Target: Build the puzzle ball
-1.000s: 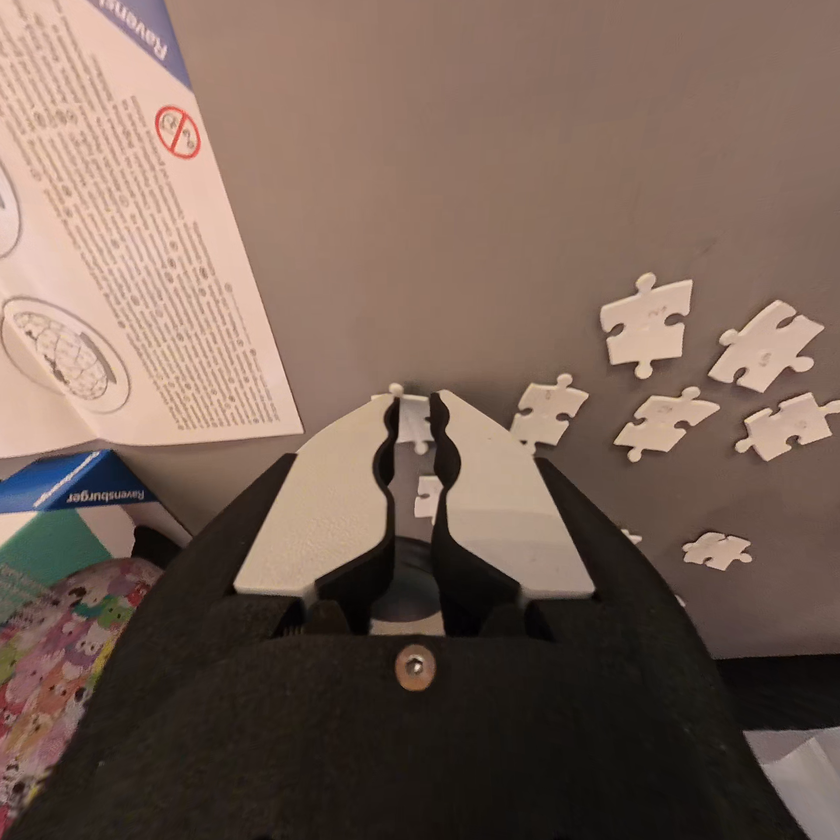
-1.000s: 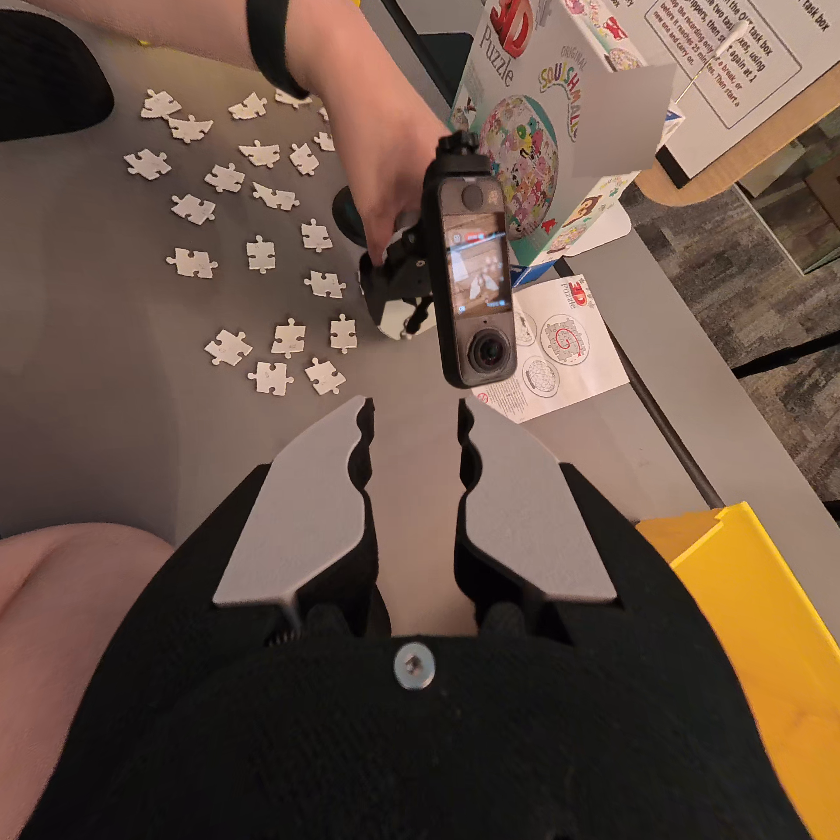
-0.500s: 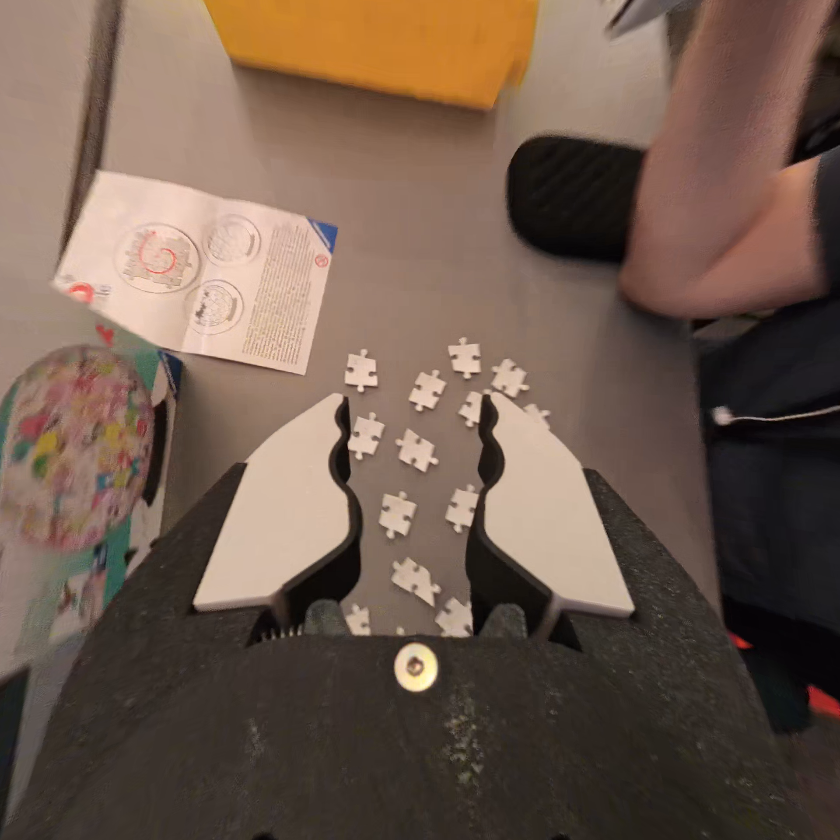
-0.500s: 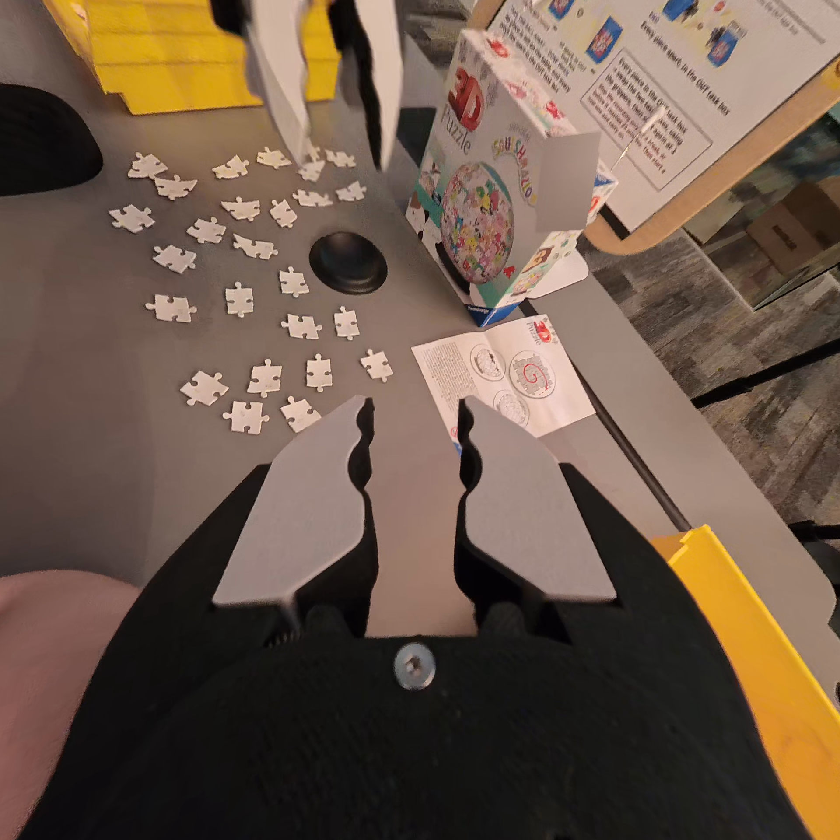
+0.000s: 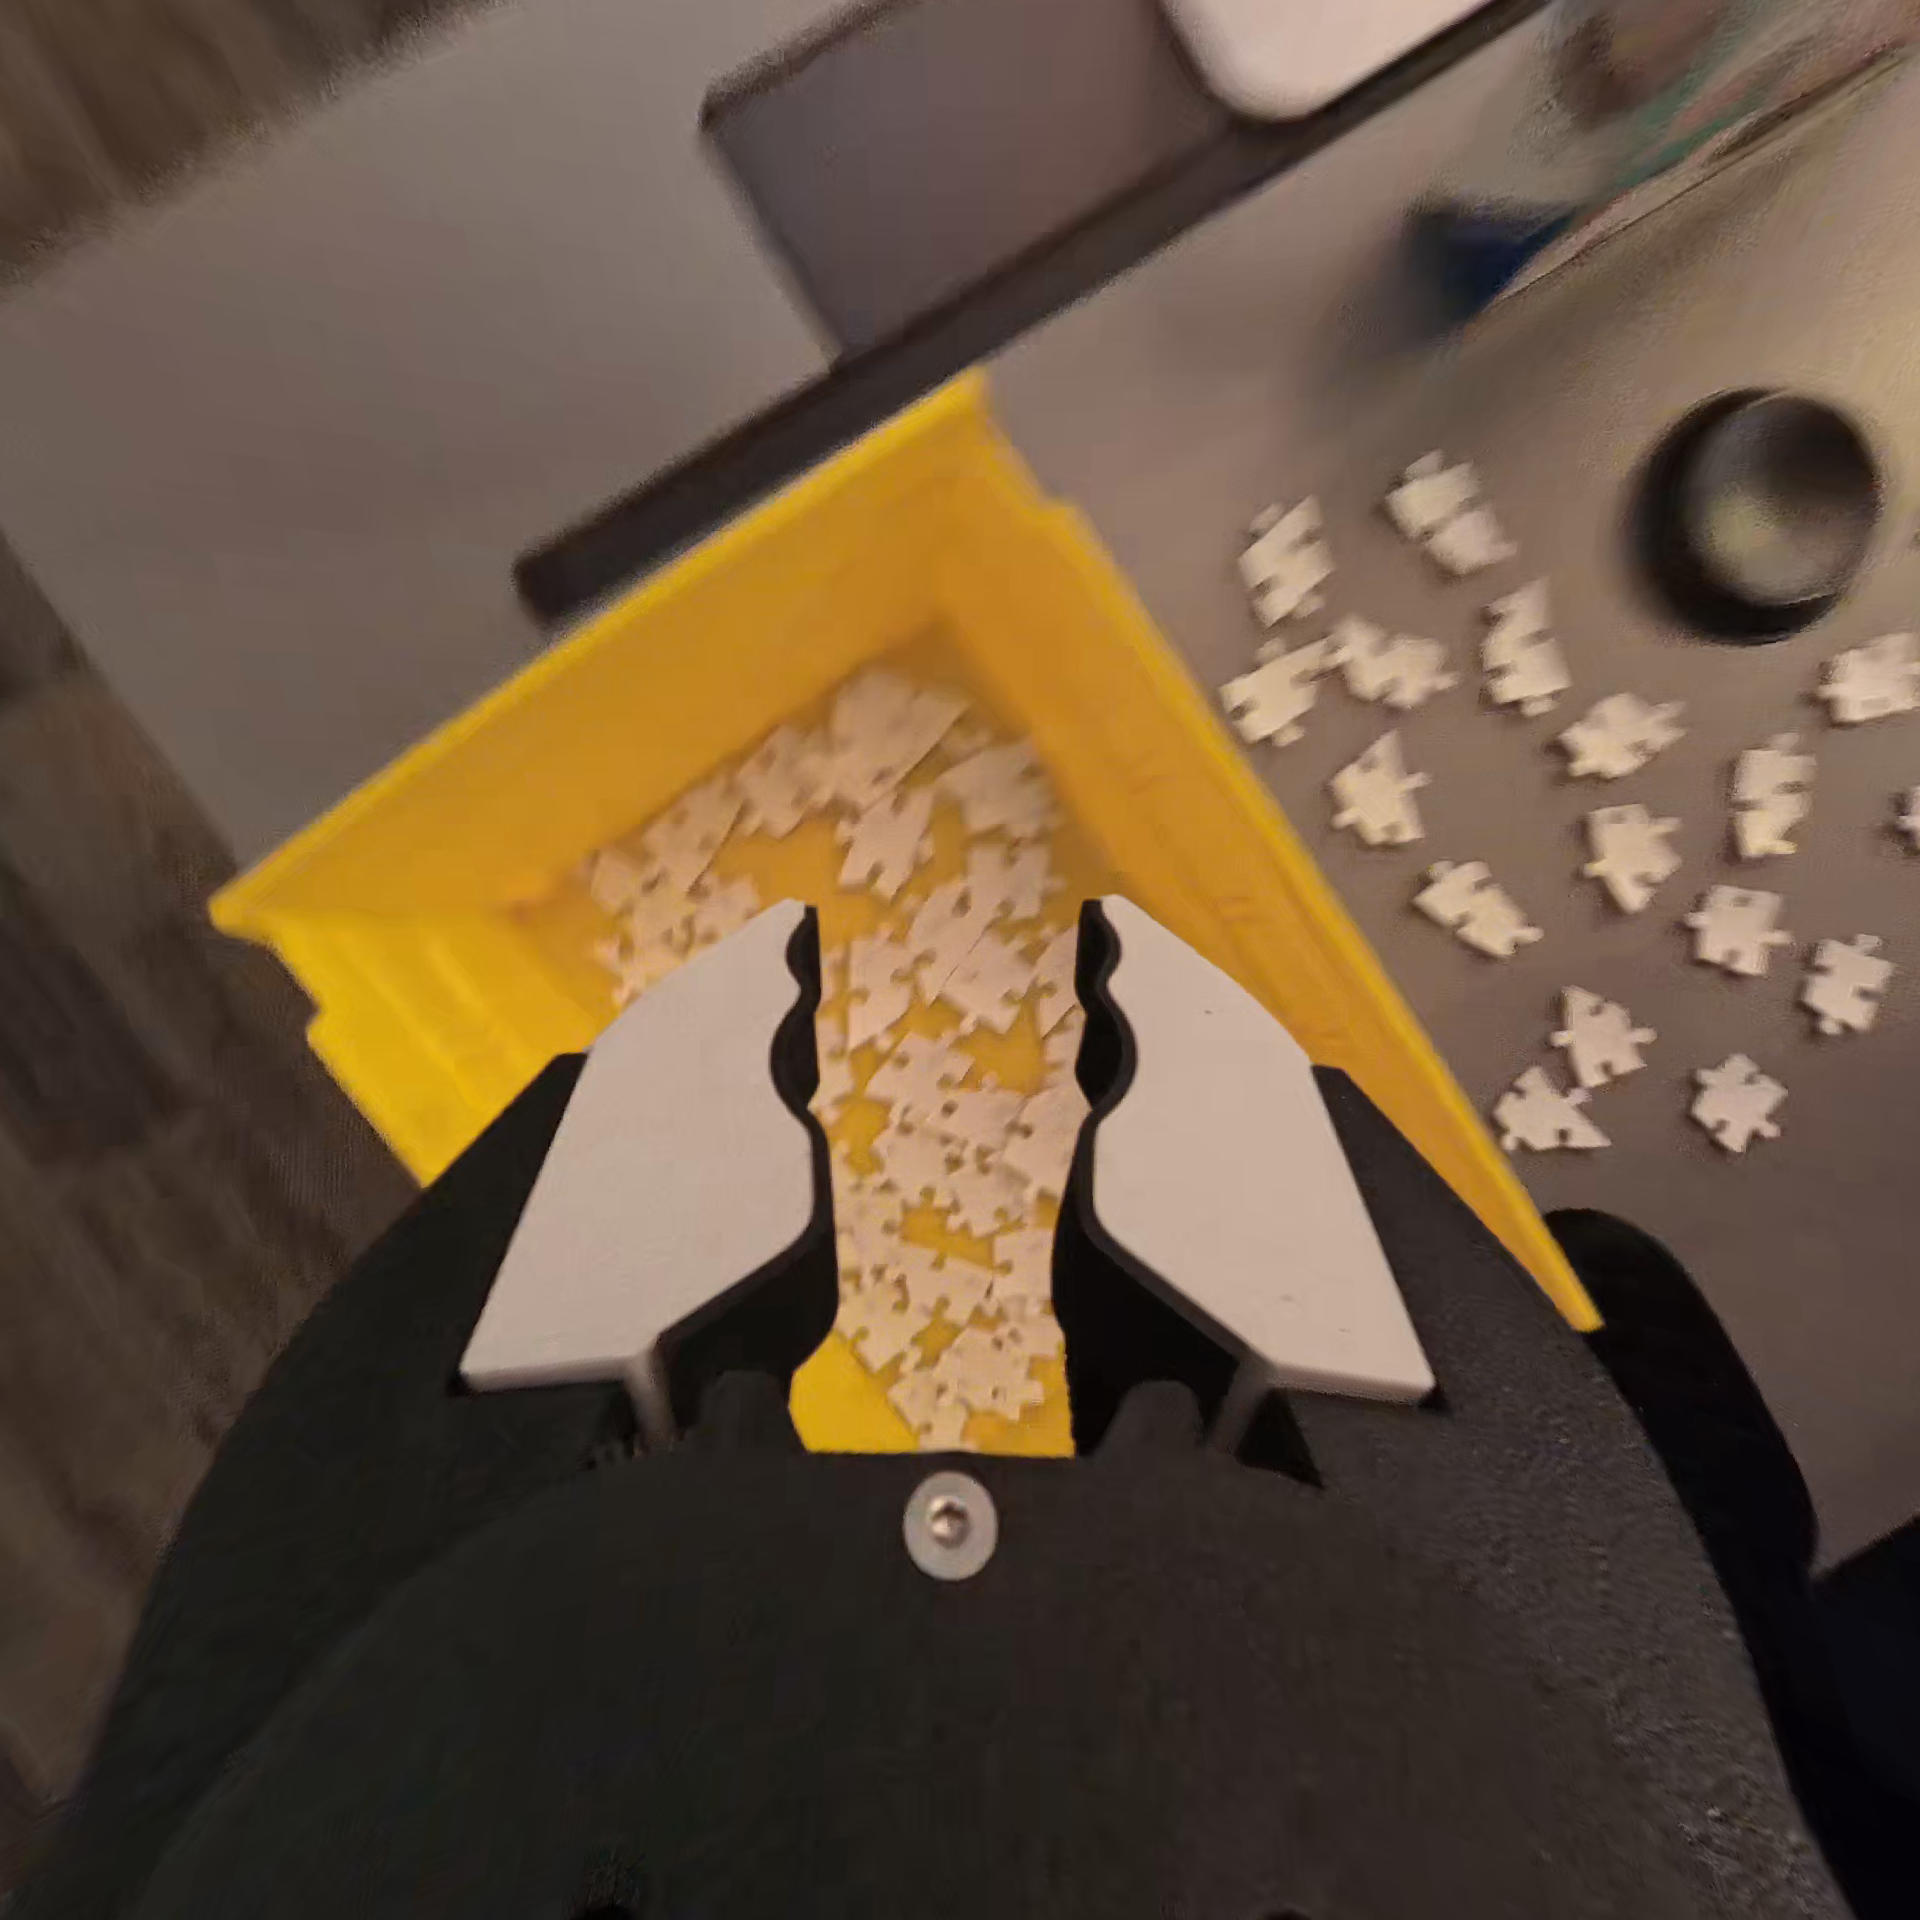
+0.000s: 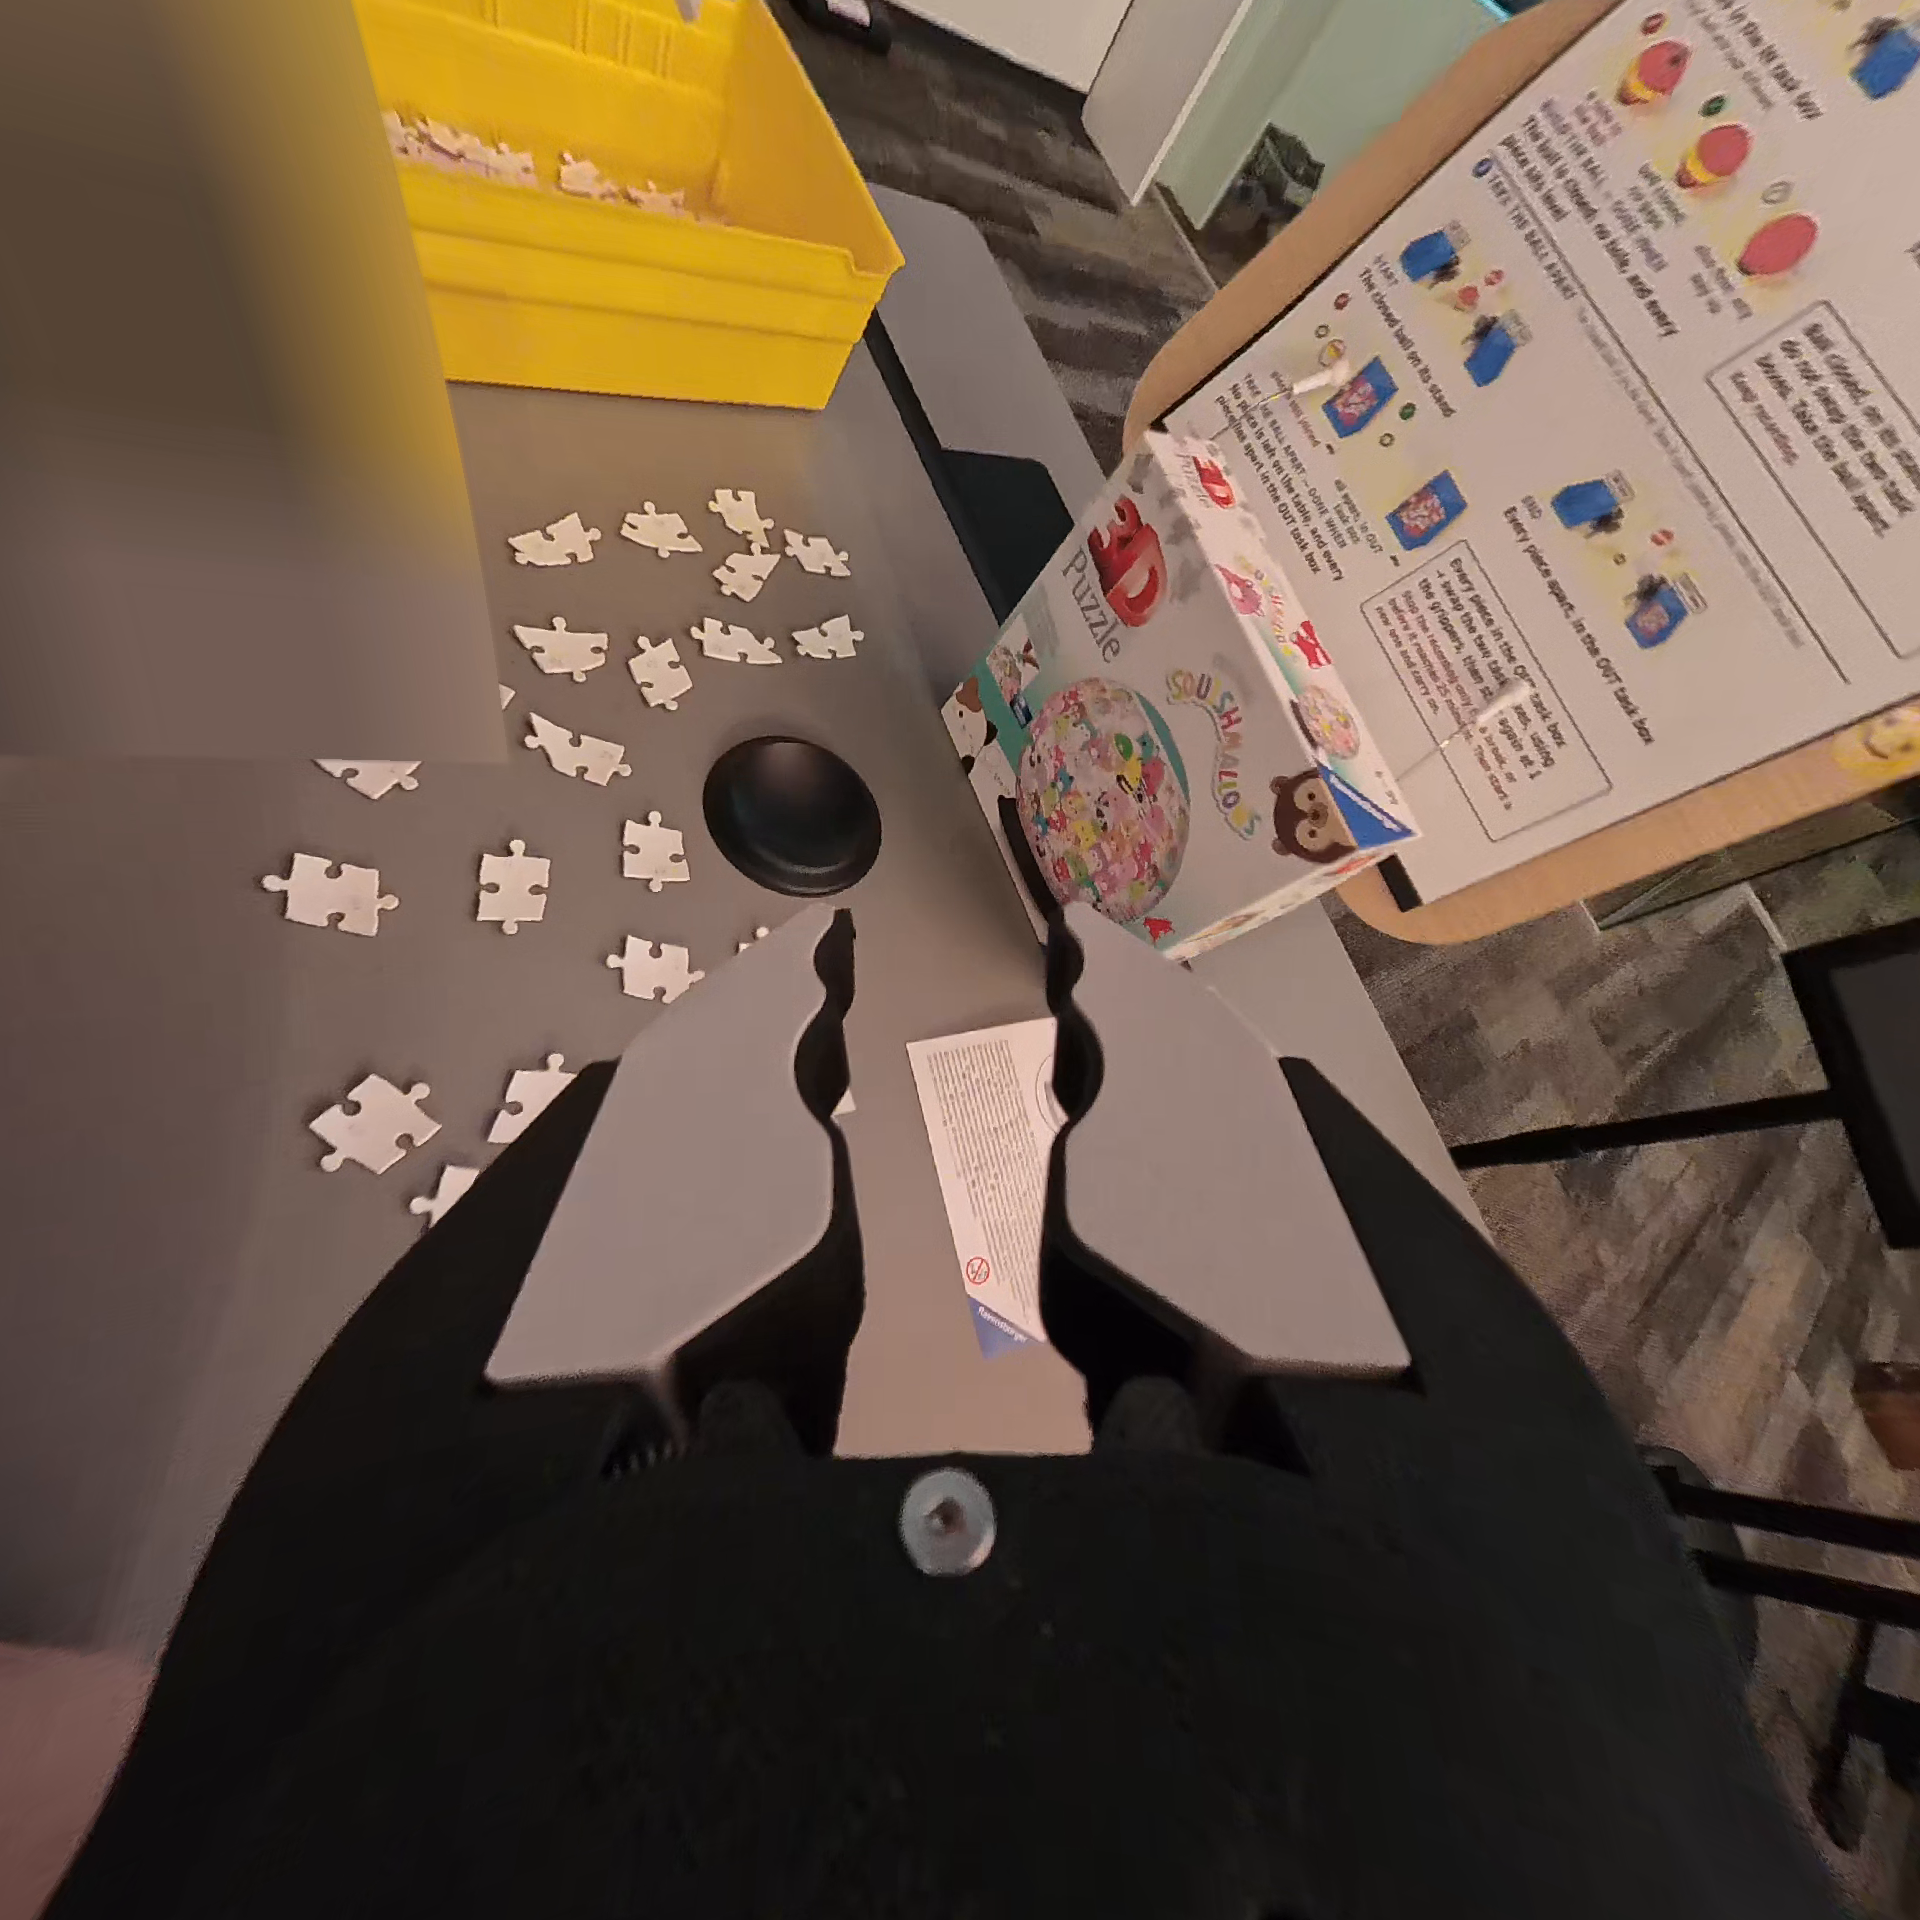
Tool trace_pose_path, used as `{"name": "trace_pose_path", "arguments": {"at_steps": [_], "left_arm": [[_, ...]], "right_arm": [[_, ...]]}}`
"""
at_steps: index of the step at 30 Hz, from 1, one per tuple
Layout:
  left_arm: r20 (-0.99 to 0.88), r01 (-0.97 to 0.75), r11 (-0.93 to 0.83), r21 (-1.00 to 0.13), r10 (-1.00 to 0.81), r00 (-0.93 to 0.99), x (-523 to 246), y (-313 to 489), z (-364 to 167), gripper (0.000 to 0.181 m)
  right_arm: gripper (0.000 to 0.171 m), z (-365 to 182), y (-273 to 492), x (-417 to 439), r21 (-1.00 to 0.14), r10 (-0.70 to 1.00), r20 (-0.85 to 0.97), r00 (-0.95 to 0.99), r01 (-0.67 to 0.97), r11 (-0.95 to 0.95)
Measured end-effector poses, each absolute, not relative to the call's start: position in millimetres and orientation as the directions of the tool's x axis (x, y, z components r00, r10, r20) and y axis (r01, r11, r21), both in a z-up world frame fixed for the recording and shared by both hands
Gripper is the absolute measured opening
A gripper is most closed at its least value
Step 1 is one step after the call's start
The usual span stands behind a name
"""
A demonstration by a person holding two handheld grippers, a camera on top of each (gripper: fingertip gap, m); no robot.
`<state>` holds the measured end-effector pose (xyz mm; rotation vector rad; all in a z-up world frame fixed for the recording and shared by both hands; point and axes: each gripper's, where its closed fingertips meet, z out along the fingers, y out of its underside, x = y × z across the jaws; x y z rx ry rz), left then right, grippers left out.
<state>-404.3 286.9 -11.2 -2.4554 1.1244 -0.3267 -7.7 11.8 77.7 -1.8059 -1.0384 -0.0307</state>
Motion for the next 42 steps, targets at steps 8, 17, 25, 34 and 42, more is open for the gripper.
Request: {"name": "trace_pose_path", "arguments": {"at_steps": [8,17,25,34,42], "left_arm": [[0.059,-0.538,-0.831,-0.141,-0.549,0.834,-446,331,-103,0.053],[0.059,-0.546,-0.836,-0.051,-0.549,0.834,-448,335,-133,0.05],[0.096,-0.547,-0.836,-0.042,-0.549,0.83,-445,334,-144,0.048],[0.129,-0.542,-0.84,-0.008,-0.539,0.833,-444,327,-144,0.041],[0.135,-0.517,-0.856,0.008,-0.511,0.849,-448,327,-147,0.037]], "right_arm": [[0.037,52,35,-19,-0.659,0.639,0.465,0.613,0.722,-0.213],[0.037,40,46,-19,-0.643,0.649,0.444,0.619,0.724,-0.25],[0.037,36,48,-19,-0.633,0.656,0.436,0.616,0.728,-0.263],[0.037,34,48,-16,-0.63,0.655,0.432,0.619,0.727,-0.272],[0.036,32,49,-19,-0.624,0.661,0.433,0.613,0.733,-0.271]]}}
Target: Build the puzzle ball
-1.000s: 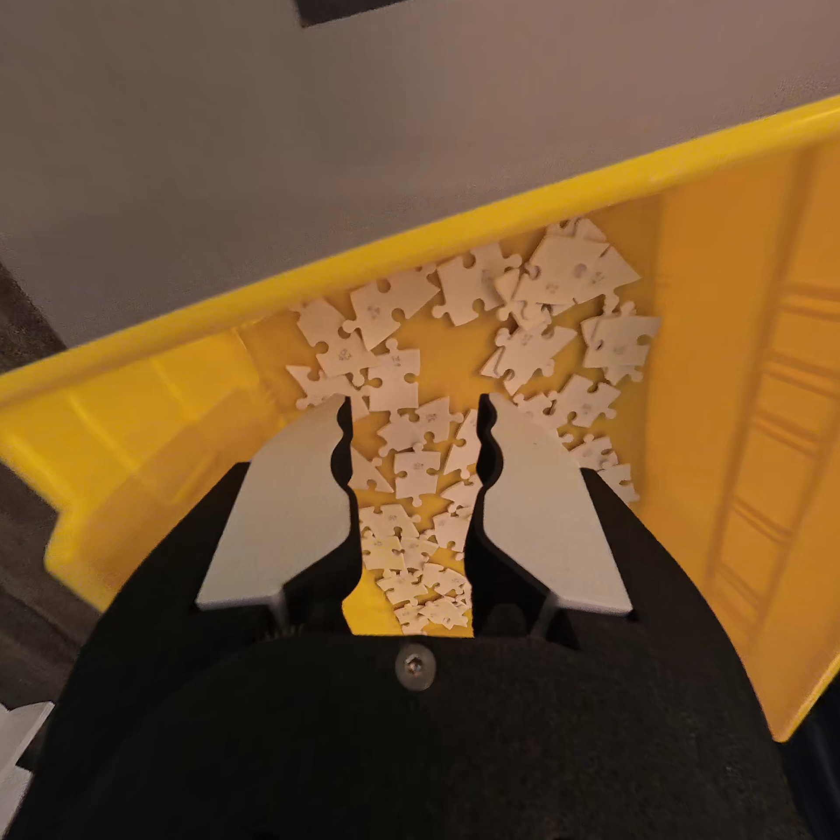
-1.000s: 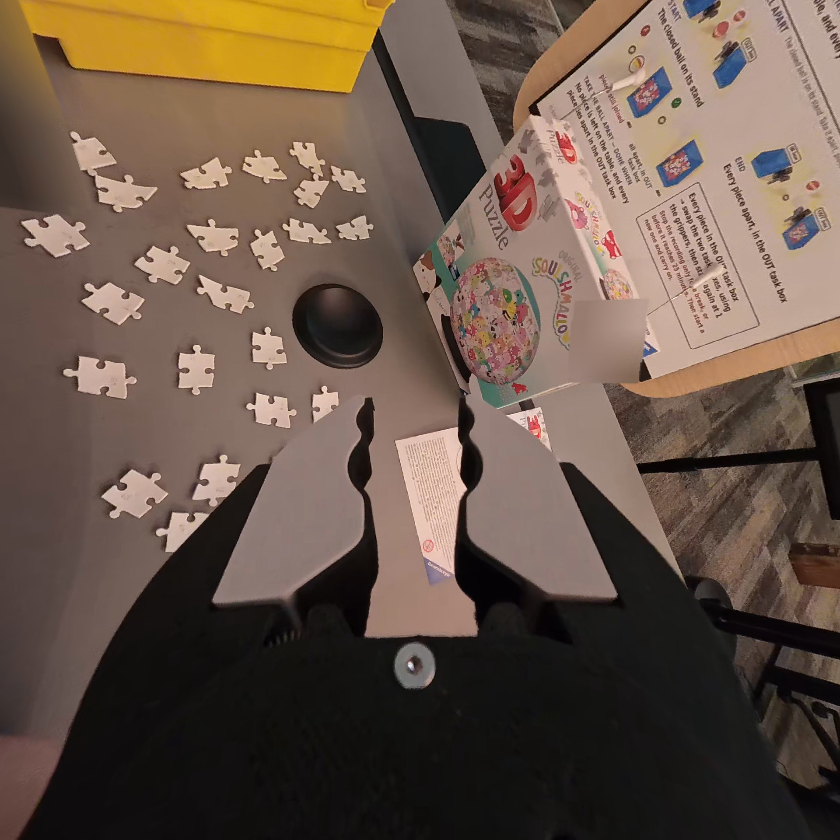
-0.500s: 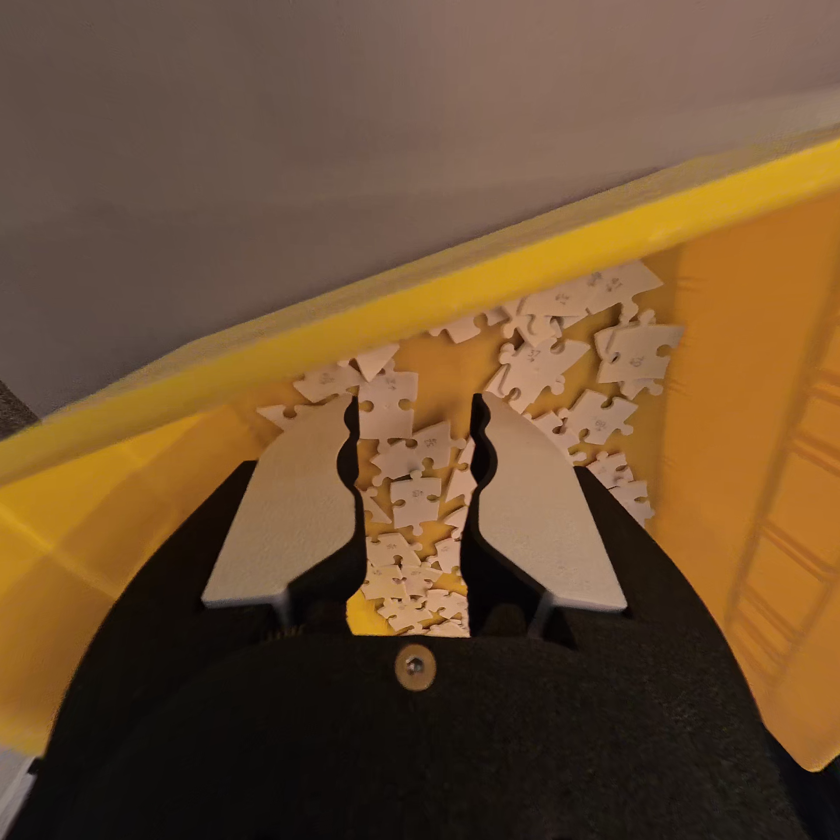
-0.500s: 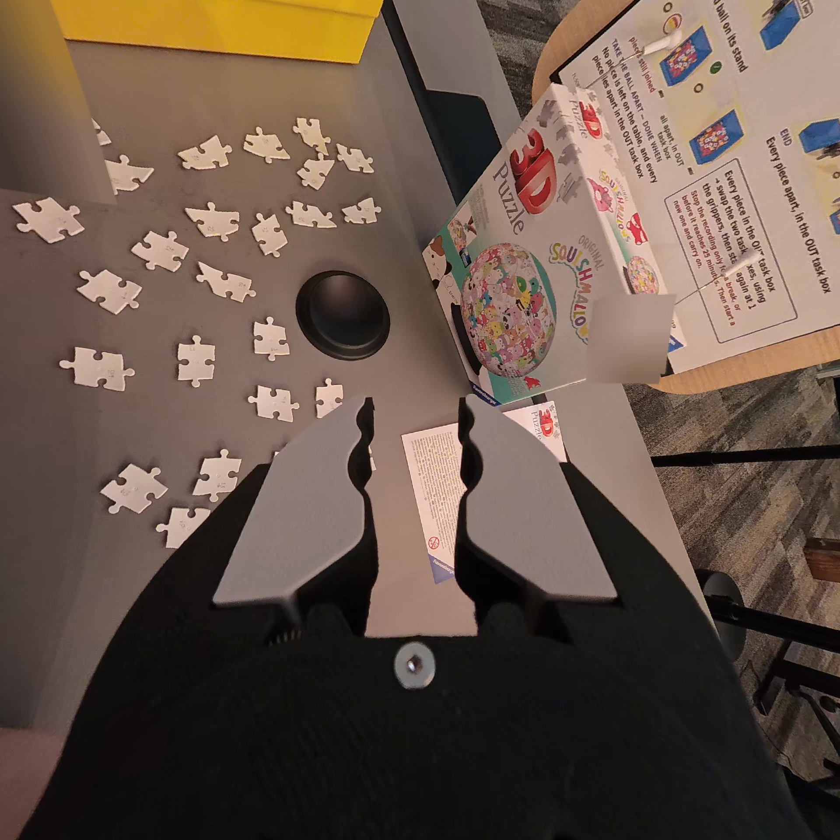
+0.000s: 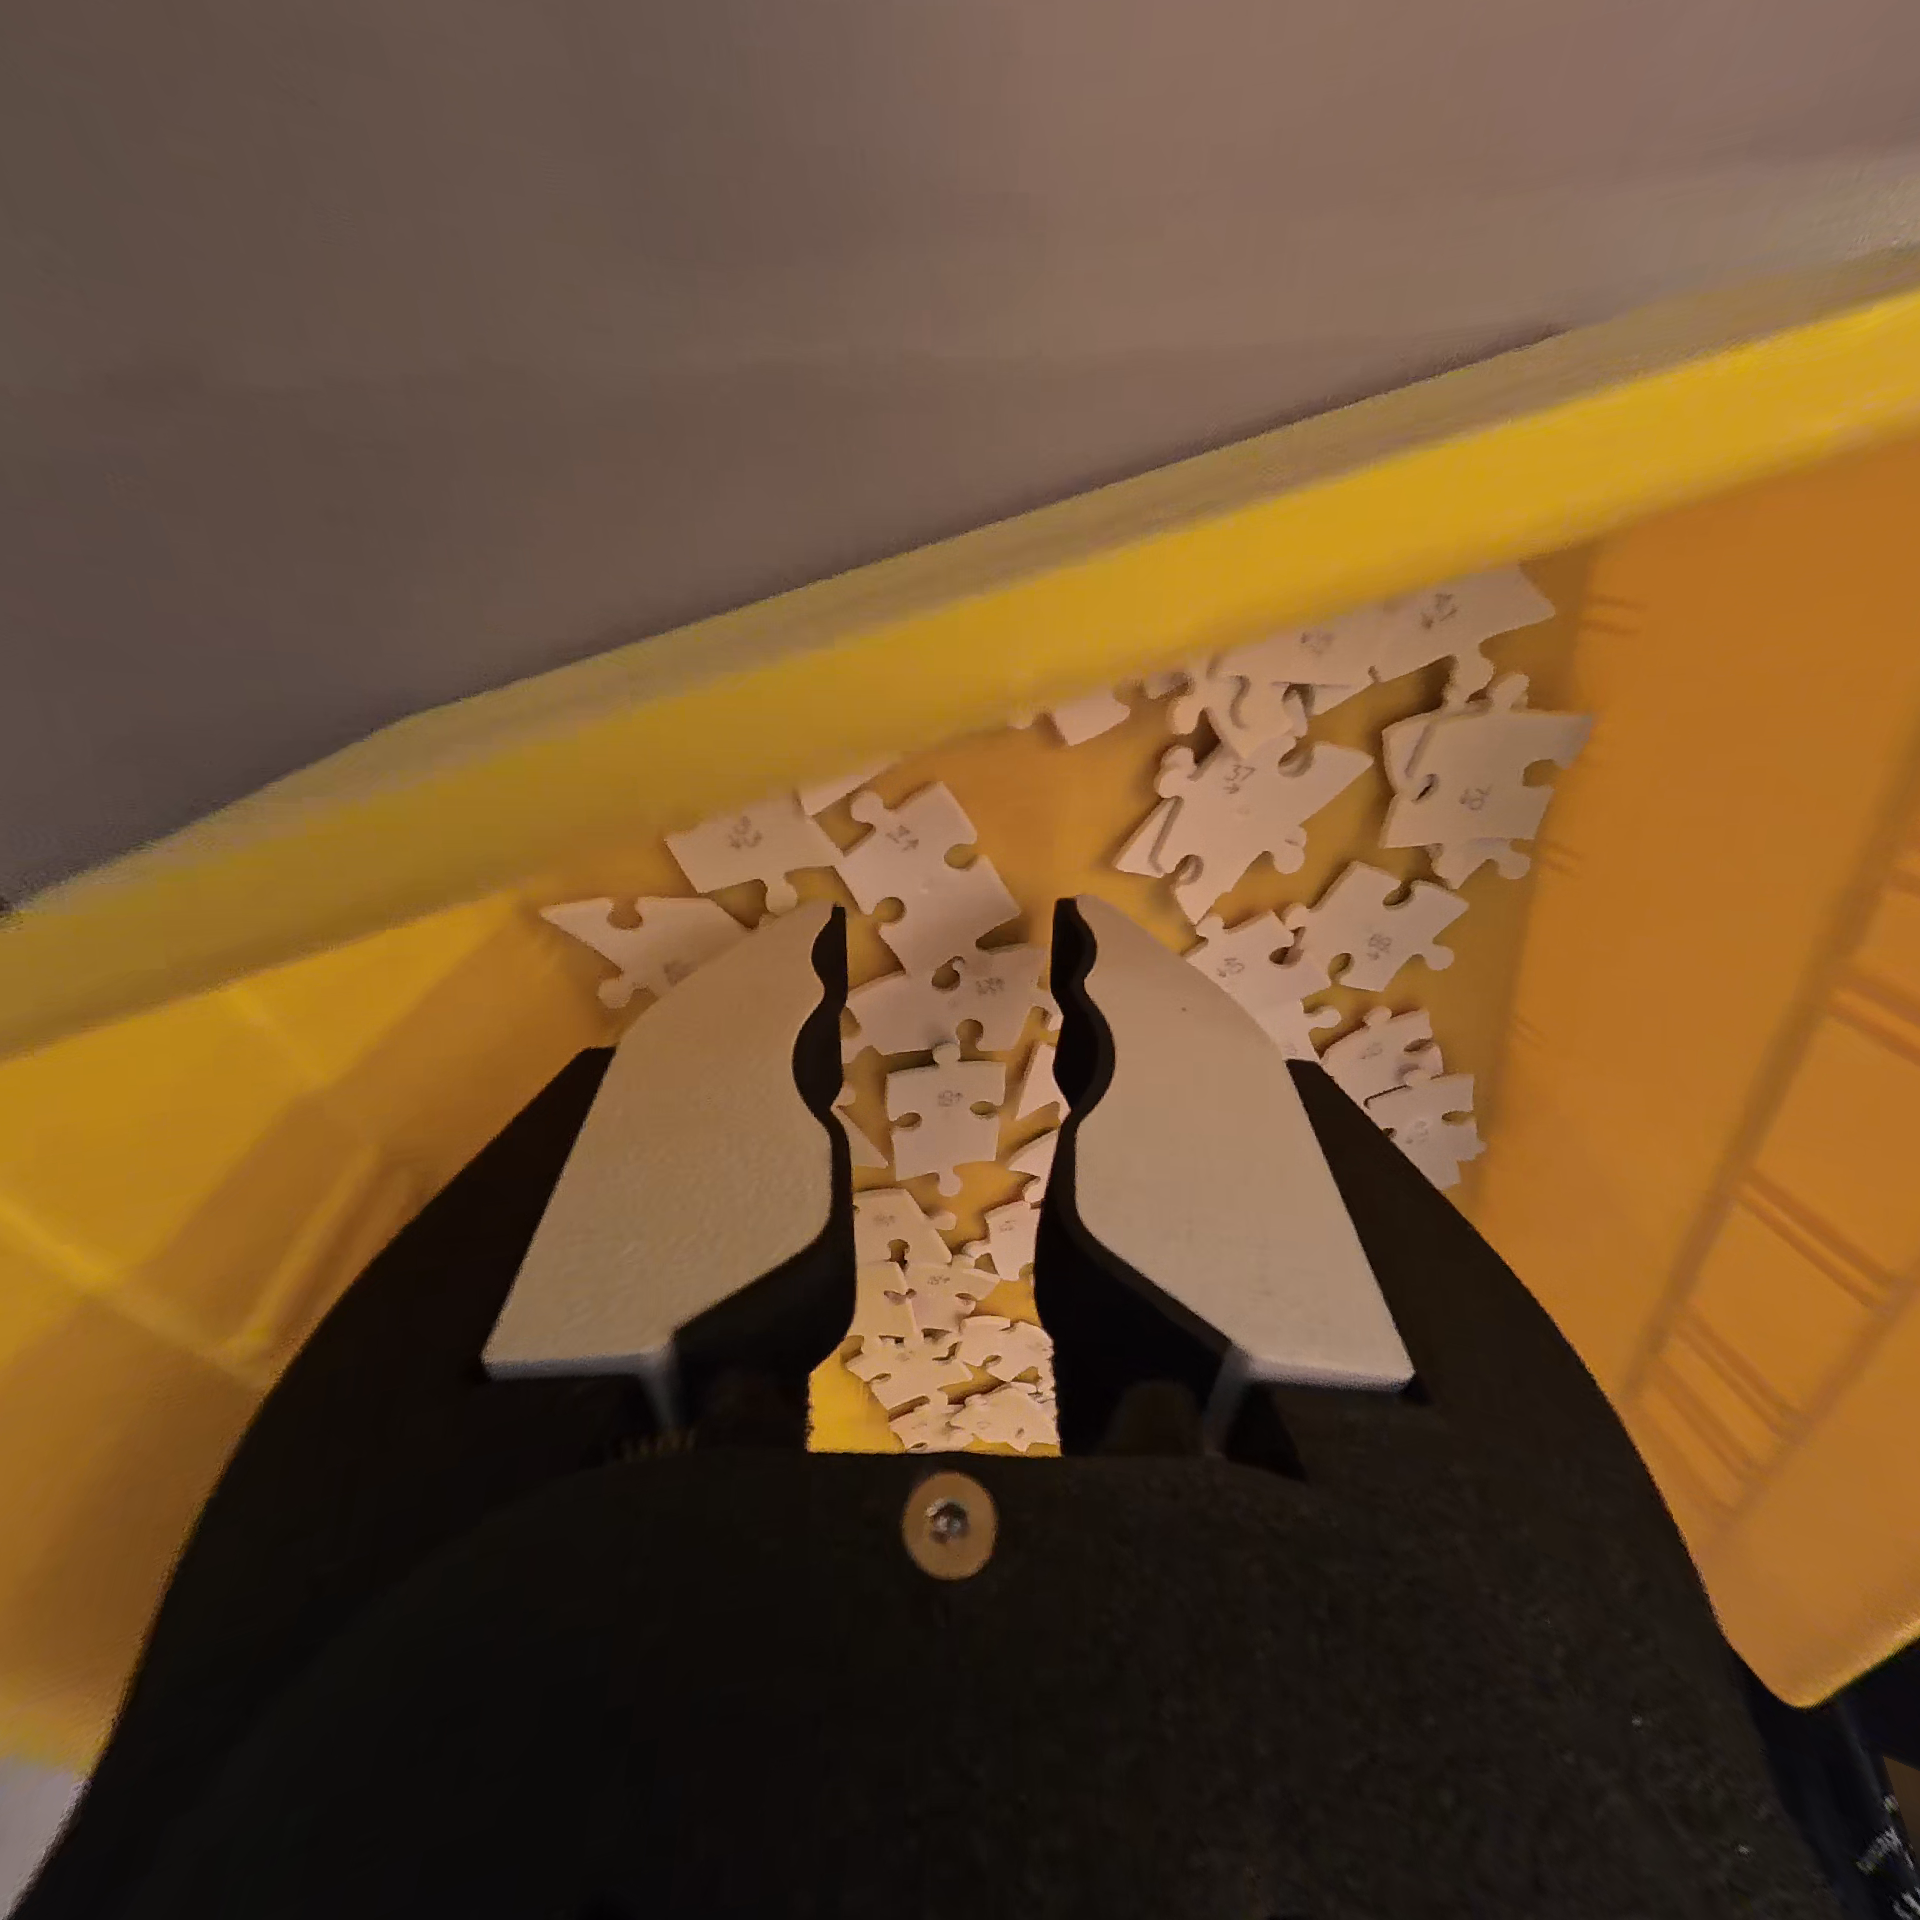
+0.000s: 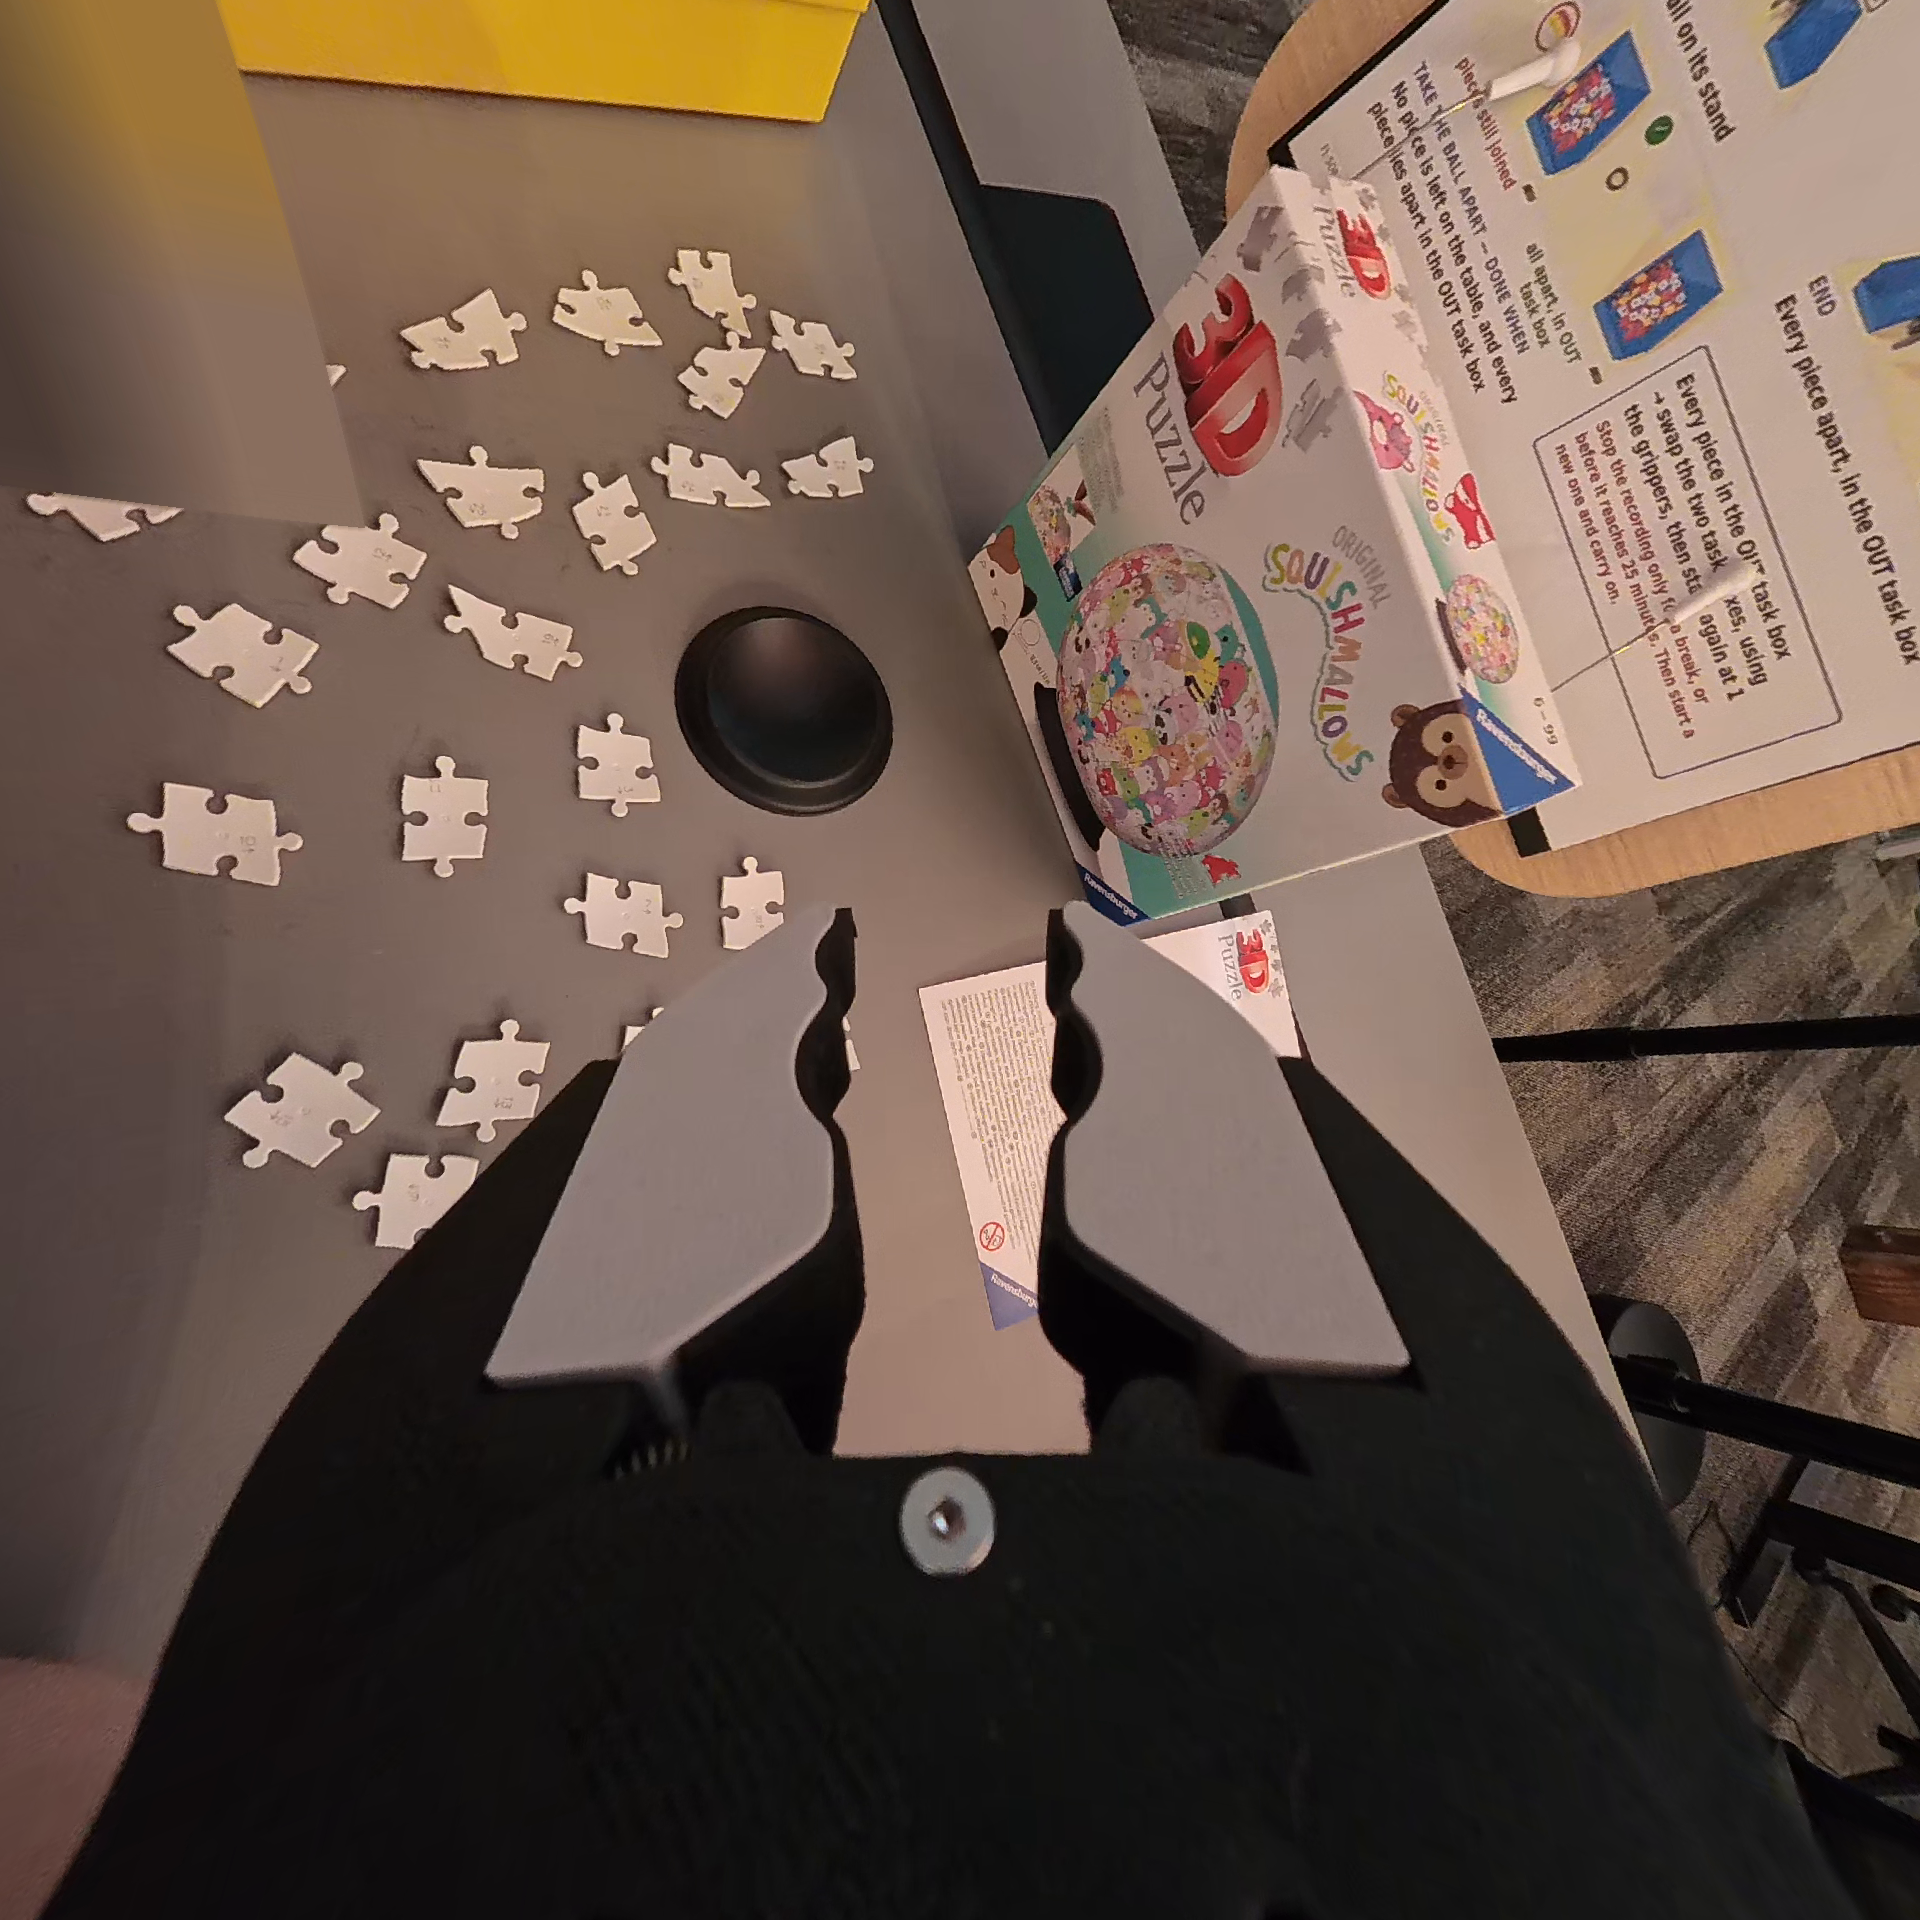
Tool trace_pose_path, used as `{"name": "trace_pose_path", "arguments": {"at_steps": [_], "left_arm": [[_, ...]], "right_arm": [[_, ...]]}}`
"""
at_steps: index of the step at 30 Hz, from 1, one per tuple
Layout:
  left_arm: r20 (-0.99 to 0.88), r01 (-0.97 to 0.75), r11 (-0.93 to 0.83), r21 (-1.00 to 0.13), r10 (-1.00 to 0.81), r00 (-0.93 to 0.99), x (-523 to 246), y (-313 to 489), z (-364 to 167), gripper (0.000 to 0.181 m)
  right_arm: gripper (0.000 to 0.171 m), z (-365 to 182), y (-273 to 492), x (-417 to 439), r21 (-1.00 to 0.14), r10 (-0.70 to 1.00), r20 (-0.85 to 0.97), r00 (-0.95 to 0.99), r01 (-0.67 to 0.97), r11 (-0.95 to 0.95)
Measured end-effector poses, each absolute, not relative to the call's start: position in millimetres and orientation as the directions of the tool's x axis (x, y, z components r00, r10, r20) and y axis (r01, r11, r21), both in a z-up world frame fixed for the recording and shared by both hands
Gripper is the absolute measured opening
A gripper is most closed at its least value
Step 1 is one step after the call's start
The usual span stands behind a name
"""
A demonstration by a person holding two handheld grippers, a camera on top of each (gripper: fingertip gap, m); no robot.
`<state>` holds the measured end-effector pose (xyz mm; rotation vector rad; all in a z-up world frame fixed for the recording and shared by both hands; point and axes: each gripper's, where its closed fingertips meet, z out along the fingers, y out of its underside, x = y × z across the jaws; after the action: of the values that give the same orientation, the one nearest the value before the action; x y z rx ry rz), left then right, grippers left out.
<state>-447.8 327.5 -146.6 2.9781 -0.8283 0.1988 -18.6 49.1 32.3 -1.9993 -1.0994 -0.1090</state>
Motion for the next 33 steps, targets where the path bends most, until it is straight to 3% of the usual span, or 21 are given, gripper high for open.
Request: {"name": "trace_pose_path", "arguments": {"at_steps": [7,28,30,33], "left_arm": [[0.082,-0.499,-0.866,0.023,-0.496,0.865,-450,330,-149,0.026],[-0.079,-0.531,-0.847,0.009,-0.53,0.844,-446,335,-149,0.025],[-0.074,-0.542,-0.84,-0.033,-0.539,0.839,-442,340,-141,0.007],[-0.006,-0.528,-0.847,-0.061,-0.528,0.849,-437,339,-132,0.002]], "right_arm": [[0.036,32,49,-19,-0.622,0.664,0.432,0.611,0.735,-0.272],[0.034,33,43,-11,-0.609,0.655,0.44,0.614,0.74,-0.284],[0.034,32,43,-11,-0.609,0.656,0.439,0.614,0.74,-0.284],[0.034,33,43,-10,-0.611,0.655,0.44,0.615,0.739,-0.283]]}}
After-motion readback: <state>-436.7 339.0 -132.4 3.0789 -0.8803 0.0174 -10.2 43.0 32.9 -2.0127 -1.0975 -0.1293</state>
